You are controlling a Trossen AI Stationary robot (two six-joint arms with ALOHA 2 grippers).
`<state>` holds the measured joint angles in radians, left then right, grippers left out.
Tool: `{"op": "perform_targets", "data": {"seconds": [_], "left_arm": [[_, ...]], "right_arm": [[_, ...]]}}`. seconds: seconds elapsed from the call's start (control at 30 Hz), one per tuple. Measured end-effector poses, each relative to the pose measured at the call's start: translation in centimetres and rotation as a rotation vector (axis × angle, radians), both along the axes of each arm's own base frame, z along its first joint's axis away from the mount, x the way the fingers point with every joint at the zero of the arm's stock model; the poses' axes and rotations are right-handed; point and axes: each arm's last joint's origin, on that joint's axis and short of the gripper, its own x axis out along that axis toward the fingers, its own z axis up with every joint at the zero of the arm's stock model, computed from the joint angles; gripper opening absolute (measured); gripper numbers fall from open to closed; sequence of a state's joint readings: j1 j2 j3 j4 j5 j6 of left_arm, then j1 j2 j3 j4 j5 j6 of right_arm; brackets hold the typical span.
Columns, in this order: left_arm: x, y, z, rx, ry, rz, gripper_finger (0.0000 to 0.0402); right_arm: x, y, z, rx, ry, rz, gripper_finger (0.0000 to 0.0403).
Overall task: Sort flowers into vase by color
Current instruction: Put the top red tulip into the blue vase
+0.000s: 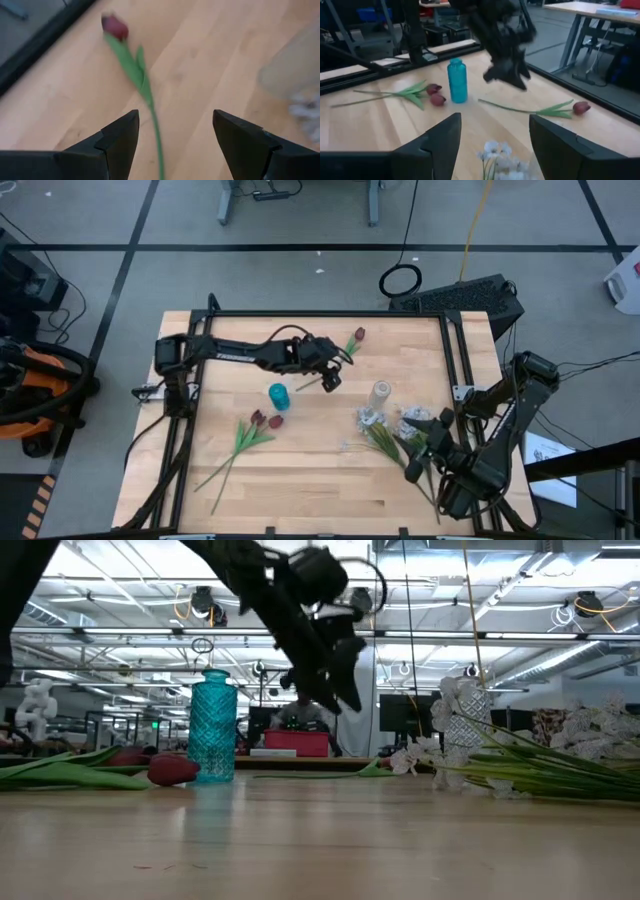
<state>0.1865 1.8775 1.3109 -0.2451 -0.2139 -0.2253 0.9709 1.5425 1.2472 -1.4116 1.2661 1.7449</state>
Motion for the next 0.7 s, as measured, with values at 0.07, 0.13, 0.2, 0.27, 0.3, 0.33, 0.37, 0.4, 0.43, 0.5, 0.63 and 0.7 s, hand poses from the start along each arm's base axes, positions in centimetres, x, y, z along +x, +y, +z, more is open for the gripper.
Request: {"op": "perform_targets", "data": {"seconds": [0.07, 0.13, 0.2, 0.27, 0.3, 0.33, 0.37, 0.4, 0.43, 0.5, 0.63, 0.7], "left_arm": [[0.2, 0.6, -1.3, -0.022, 0.029, -0.001, 0.026], [0.4, 0.9, -2.5, -0.033, 0.06, 0.0, 0.026], [0.6, 1.0, -3.8, -0.04, 0.09, 0.001, 0.026], [0.7, 1.0, -4.8, -0.049, 0.117, -0.002, 0.026], [0.8, 1.0, -5.2, -0.05, 0.126, -0.004, 0.026], [0.9, 1.1, -5.5, -0.051, 0.132, -0.004, 0.026], [0.9, 1.1, -5.9, -0.053, 0.14, -0.004, 0.026], [0.9, 1.1, -6.2, -0.055, 0.147, -0.004, 0.026], [1.0, 1.1, -6.4, -0.056, 0.153, -0.004, 0.026], [1.0, 1.1, -6.9, -0.058, 0.164, -0.004, 0.026], [1.1, 1.1, -7.5, -0.051, 0.182, -0.017, 0.026], [1.1, 1.1, -7.6, -0.046, 0.185, -0.021, 0.026]], "right_arm": [[0.2, 0.0, 0.0, -0.021, 0.002, 0.006, 0.0224], [0.4, 0.1, 0.0, -0.035, 0.01, 0.013, 0.0224], [0.6, 0.1, 0.0, -0.045, 0.015, 0.02, 0.0224], [0.7, 0.3, 0.0, -0.053, 0.019, 0.029, 0.0224], [0.7, 0.3, 0.0, -0.057, 0.022, 0.032, 0.0224], [0.7, 0.3, 0.0, -0.057, 0.023, 0.034, 0.0224], [0.8, 0.4, 0.0, -0.057, 0.022, 0.035, 0.0224], [0.8, 0.4, 0.0, -0.057, 0.023, 0.035, 0.0224], [0.8, 0.4, 0.0, -0.057, 0.023, 0.035, 0.0224], [0.8, 0.4, 0.0, -0.057, 0.023, 0.035, 0.0224], [0.8, 0.4, 0.0, -0.057, 0.023, 0.035, 0.0224], [0.8, 0.4, 0.0, -0.056, 0.022, 0.035, 0.0224]]}}
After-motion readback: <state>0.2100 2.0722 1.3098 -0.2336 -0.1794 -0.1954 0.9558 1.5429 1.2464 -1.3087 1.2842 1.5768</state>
